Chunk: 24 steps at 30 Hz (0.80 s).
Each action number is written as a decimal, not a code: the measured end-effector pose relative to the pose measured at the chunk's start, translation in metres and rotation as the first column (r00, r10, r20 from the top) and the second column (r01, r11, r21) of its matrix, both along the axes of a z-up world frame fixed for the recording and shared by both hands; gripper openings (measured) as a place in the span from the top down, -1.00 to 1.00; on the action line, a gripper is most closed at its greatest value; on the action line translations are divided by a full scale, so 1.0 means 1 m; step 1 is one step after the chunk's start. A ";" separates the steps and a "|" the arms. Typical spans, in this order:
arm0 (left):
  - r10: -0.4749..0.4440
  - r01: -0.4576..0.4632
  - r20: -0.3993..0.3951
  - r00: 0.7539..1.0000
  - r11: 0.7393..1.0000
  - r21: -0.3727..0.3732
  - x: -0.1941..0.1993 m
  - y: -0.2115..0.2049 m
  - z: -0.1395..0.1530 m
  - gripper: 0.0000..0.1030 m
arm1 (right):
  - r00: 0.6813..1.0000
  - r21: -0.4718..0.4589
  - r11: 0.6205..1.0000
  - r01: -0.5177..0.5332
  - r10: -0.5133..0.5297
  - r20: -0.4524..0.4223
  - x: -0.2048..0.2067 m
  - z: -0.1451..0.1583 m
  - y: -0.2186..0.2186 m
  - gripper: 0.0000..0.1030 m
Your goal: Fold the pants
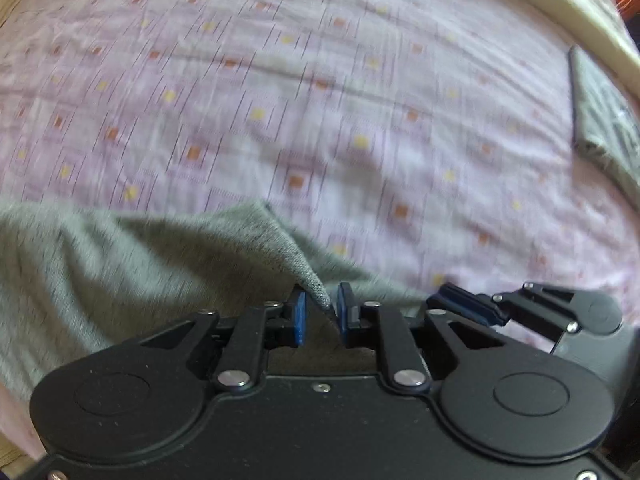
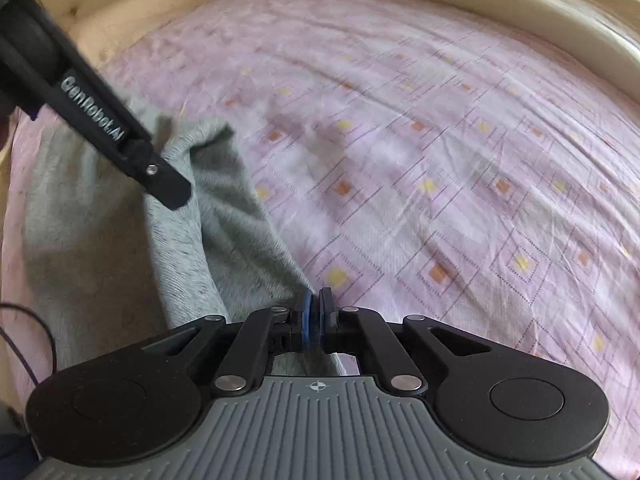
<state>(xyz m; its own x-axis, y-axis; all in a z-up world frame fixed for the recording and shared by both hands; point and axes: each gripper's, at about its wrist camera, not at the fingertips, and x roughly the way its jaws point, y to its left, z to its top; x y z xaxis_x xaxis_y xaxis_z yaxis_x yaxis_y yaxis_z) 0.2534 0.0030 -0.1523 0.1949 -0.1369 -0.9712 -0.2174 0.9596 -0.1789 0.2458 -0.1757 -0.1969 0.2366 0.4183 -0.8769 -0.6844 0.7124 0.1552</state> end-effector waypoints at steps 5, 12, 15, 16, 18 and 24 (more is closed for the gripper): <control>0.003 -0.004 0.112 0.994 1.000 0.007 -0.007 0.012 0.025 0.12 | 0.955 0.081 0.960 0.268 -0.276 0.110 -0.003 0.046 -0.045 0.82; -0.109 0.106 0.047 0.993 0.993 0.059 -0.019 0.005 -0.005 0.13 | 0.955 0.106 0.951 0.291 -0.295 0.024 -0.060 0.065 -0.069 0.82; -0.161 0.154 0.035 0.986 0.977 0.146 -0.011 -0.002 -0.027 0.13 | 0.957 -0.008 0.957 0.290 -0.289 0.022 -0.074 0.037 -0.057 0.82; -0.168 0.162 0.018 0.986 0.970 0.180 -0.006 -0.002 -0.035 0.12 | 0.948 -0.063 0.946 0.319 -0.318 0.031 -0.076 0.028 -0.060 0.82; -0.166 0.159 0.021 0.986 0.969 0.191 0.001 0.006 -0.042 0.03 | 0.898 -0.148 0.886 0.440 -0.437 0.055 -0.072 0.014 -0.079 0.82; -0.179 0.171 0.032 0.983 0.970 0.175 -0.006 0.018 -0.022 0.14 | 0.697 -0.201 0.669 0.716 -0.701 0.148 -0.087 0.020 -0.143 0.82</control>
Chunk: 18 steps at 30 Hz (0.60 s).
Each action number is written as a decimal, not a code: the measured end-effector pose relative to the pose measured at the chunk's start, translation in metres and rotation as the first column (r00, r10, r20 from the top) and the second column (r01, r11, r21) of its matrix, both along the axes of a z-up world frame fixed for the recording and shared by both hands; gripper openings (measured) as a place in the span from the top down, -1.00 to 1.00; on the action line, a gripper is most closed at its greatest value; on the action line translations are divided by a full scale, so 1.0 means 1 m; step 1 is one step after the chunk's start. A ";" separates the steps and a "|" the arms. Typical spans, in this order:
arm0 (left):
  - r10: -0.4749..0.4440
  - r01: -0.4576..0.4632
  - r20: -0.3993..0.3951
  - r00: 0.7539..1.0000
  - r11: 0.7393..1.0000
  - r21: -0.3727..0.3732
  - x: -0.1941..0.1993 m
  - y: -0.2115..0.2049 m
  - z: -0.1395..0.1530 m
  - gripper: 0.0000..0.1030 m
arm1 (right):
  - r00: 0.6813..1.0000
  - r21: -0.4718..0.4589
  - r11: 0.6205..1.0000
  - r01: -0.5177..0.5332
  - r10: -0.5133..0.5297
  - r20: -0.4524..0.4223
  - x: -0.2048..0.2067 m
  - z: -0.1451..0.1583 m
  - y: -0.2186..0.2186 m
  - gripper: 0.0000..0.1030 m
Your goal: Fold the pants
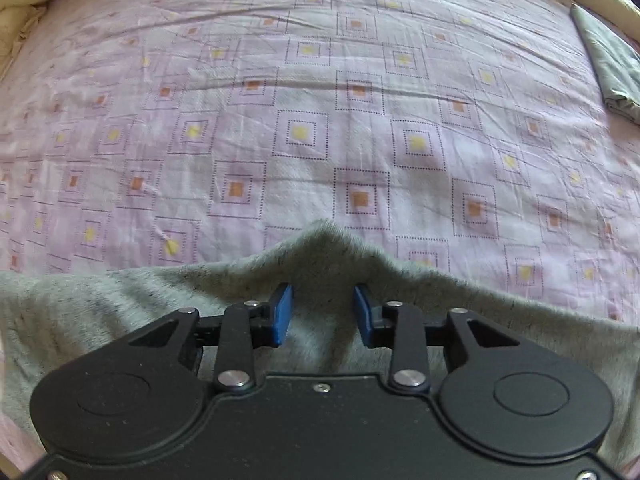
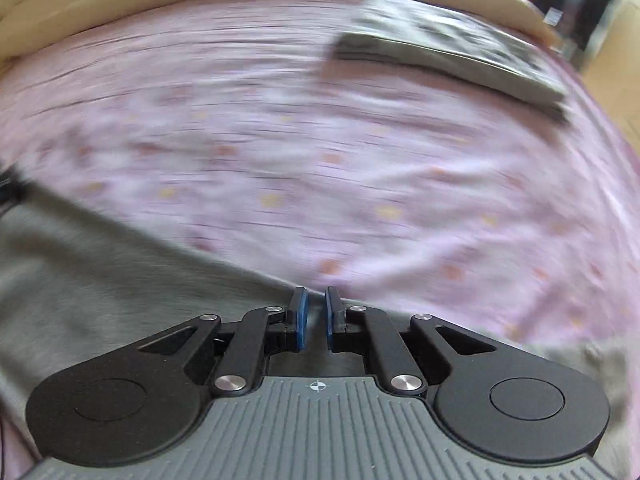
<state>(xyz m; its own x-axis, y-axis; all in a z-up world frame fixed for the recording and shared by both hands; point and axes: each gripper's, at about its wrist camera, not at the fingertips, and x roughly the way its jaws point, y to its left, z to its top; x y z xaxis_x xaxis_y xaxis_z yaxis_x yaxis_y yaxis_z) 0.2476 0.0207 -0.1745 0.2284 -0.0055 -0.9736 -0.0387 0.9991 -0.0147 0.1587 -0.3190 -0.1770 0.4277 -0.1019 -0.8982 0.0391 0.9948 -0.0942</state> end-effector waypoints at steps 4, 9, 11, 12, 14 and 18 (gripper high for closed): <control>-0.075 0.076 0.013 0.997 0.996 -0.038 -0.044 0.003 0.014 0.12 | 0.999 0.100 0.995 -0.027 0.025 0.023 -0.036 0.018 0.004 0.82; -0.136 0.138 -0.121 0.983 0.990 0.010 -0.112 0.012 -0.018 0.06 | 0.993 0.102 0.994 -0.049 0.059 -0.106 -0.087 -0.004 0.036 0.82; -0.166 0.169 -0.094 0.982 0.985 0.027 -0.135 0.017 -0.023 0.02 | 0.995 0.094 0.995 -0.015 0.024 -0.094 -0.113 -0.009 0.040 0.82; -0.202 0.206 -0.087 0.976 0.977 0.047 -0.143 0.015 -0.022 0.00 | 0.998 0.091 0.996 -0.004 0.010 -0.069 -0.122 -0.006 0.041 0.82; -0.253 0.260 -0.102 0.962 0.963 0.070 -0.152 0.011 -0.022 0.00 | 0.995 0.098 0.995 0.032 -0.023 -0.097 -0.131 -0.002 0.041 0.82; -0.258 0.267 -0.113 0.959 0.961 0.076 -0.152 0.004 -0.019 0.01 | 0.987 0.117 0.983 0.144 -0.134 -0.086 -0.139 0.013 0.023 0.81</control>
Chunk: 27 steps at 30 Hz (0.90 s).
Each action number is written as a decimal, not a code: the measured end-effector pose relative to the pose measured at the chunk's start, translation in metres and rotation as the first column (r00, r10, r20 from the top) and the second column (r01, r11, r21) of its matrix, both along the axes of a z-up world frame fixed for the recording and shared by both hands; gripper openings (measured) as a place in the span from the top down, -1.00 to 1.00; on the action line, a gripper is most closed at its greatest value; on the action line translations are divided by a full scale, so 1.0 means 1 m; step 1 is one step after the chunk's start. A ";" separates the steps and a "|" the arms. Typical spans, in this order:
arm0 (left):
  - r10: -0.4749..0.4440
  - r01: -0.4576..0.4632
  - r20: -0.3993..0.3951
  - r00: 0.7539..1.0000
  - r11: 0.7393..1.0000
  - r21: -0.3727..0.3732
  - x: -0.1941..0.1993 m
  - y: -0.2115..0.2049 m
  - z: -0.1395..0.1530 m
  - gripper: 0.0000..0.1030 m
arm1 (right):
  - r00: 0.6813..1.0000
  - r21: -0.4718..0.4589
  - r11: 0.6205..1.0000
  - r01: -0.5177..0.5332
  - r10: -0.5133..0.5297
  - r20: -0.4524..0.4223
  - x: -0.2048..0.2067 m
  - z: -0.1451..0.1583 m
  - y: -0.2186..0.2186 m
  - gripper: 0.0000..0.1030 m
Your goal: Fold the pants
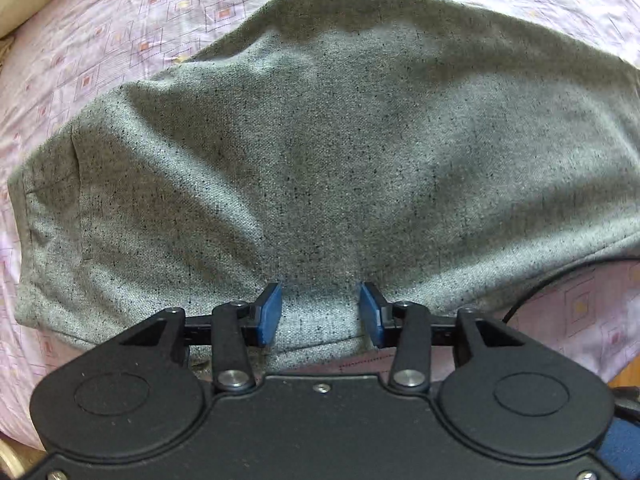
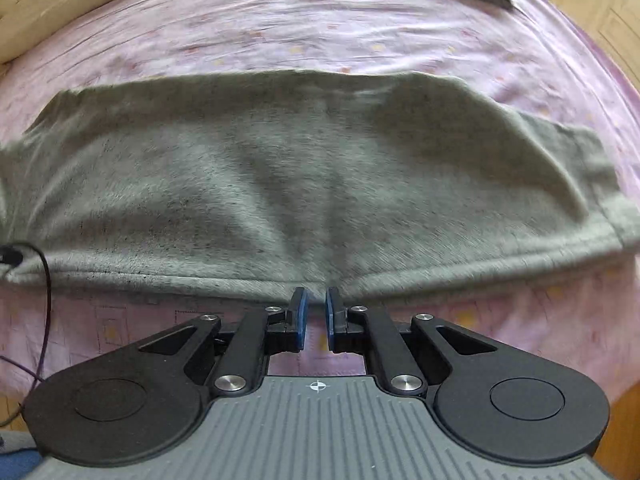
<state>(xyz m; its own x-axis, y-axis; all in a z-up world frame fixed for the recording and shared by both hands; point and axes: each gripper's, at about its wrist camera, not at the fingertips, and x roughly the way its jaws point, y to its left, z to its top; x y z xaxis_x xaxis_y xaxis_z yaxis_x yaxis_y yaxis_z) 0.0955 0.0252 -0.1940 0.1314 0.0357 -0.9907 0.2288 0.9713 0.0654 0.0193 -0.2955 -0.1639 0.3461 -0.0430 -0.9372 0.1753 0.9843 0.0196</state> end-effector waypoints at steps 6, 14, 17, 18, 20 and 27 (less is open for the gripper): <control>0.095 -0.094 0.013 0.995 0.994 -0.047 0.010 -0.013 0.018 0.01 | 0.918 0.075 0.935 0.347 -0.355 0.177 -0.031 0.028 -0.080 0.34; 0.116 -0.114 0.063 0.991 0.993 -0.035 0.004 -0.075 0.038 0.00 | 0.933 -0.019 0.953 0.302 -0.291 0.214 -0.020 0.039 -0.157 0.33; 0.134 -0.132 0.061 0.989 0.991 -0.028 -0.001 -0.106 0.044 0.00 | 0.960 -0.009 0.986 0.164 -0.157 0.230 0.008 0.035 -0.163 0.33; 0.141 -0.139 0.064 0.988 0.990 -0.036 -0.003 -0.115 0.048 0.00 | 0.967 -0.025 0.993 0.115 -0.106 0.233 0.020 0.033 -0.163 0.34; 0.151 -0.147 0.078 0.985 0.988 -0.052 -0.007 -0.131 0.054 0.00 | 0.968 -0.083 0.995 0.061 -0.039 0.248 0.037 0.029 -0.168 0.34; 0.203 -0.197 0.096 0.975 0.978 -0.063 -0.026 -0.165 0.062 0.00 | 0.973 -0.147 0.986 0.075 -0.040 0.228 0.075 0.013 -0.227 0.33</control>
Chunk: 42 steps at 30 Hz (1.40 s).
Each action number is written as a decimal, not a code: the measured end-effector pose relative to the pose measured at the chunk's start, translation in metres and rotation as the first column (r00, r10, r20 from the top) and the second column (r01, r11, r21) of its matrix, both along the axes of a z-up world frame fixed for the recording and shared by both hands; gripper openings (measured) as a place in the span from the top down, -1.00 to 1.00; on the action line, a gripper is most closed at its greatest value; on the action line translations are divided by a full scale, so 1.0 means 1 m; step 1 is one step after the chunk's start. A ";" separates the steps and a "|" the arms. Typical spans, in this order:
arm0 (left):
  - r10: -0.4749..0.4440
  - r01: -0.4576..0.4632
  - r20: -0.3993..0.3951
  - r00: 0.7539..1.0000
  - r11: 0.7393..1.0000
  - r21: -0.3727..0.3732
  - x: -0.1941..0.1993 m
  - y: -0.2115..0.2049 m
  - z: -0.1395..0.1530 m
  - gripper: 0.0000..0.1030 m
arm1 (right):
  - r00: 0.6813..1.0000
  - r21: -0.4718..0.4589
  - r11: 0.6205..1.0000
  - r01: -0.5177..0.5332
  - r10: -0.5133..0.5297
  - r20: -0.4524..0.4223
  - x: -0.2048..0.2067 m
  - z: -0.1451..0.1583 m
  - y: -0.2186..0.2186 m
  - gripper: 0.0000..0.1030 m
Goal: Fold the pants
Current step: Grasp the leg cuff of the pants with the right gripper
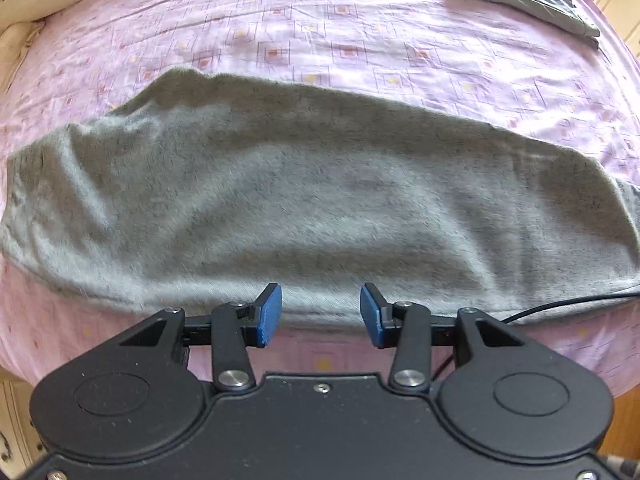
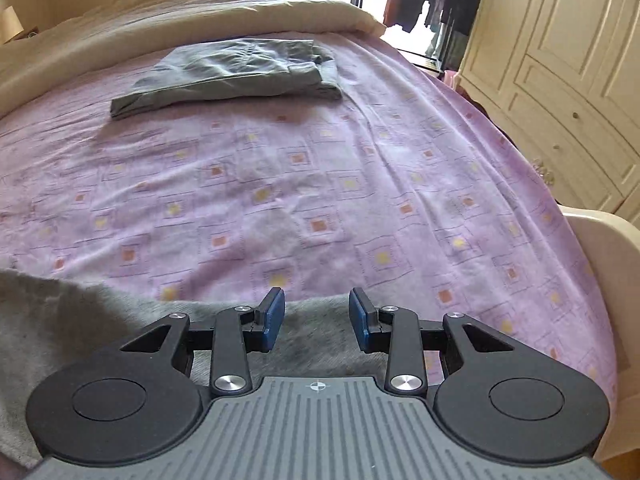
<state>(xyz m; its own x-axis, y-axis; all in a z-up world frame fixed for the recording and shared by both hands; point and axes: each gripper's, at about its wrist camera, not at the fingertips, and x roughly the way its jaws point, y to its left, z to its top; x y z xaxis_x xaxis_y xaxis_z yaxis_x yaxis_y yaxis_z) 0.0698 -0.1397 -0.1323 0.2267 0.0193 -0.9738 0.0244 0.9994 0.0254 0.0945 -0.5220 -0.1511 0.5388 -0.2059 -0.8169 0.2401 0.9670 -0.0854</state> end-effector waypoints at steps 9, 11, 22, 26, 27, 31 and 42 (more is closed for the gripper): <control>0.053 -0.053 -0.035 0.998 0.999 0.004 -0.006 -0.021 -0.004 0.00 | 0.989 0.186 0.979 -0.080 0.101 -0.106 0.004 -0.017 -0.032 0.34; 0.035 -0.034 -0.029 0.999 0.999 0.010 -0.001 -0.030 -0.003 0.00 | 0.992 0.208 0.976 -0.069 0.089 -0.091 0.000 -0.016 -0.034 0.48; -0.128 0.128 -0.004 0.992 0.991 -0.031 0.048 -0.113 -0.008 0.00 | 0.999 0.174 0.984 -0.045 0.046 0.001 -0.021 -0.005 -0.037 0.87; -0.187 0.186 -0.007 0.982 0.982 -0.025 0.059 -0.147 -0.023 -0.01 | 0.996 0.290 0.956 0.039 -0.059 0.060 -0.053 0.017 -0.050 0.33; -0.198 0.197 -0.018 0.980 0.980 -0.019 0.061 -0.155 -0.029 -0.01 | 0.995 0.316 0.947 0.052 -0.077 0.066 -0.066 0.020 -0.052 0.28; -0.251 0.251 -0.070 0.965 0.968 -0.008 0.064 -0.176 -0.053 -0.01 | 0.989 0.374 0.918 0.135 -0.150 0.010 -0.111 0.016 -0.058 0.27; -0.270 0.272 -0.074 0.960 0.962 0.005 0.066 -0.179 -0.061 -0.06 | 0.939 0.651 0.692 0.311 -0.330 -0.098 -0.132 -0.032 -0.065 0.26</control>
<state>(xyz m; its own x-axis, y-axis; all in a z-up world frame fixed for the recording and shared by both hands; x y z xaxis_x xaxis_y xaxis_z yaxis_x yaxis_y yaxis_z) 0.1359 -0.3191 -0.1928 0.1550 -0.0182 -0.9878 0.2966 0.9546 0.0289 -0.0375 -0.5872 -0.1828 0.5617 0.2043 -0.8017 0.5389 0.6449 0.5419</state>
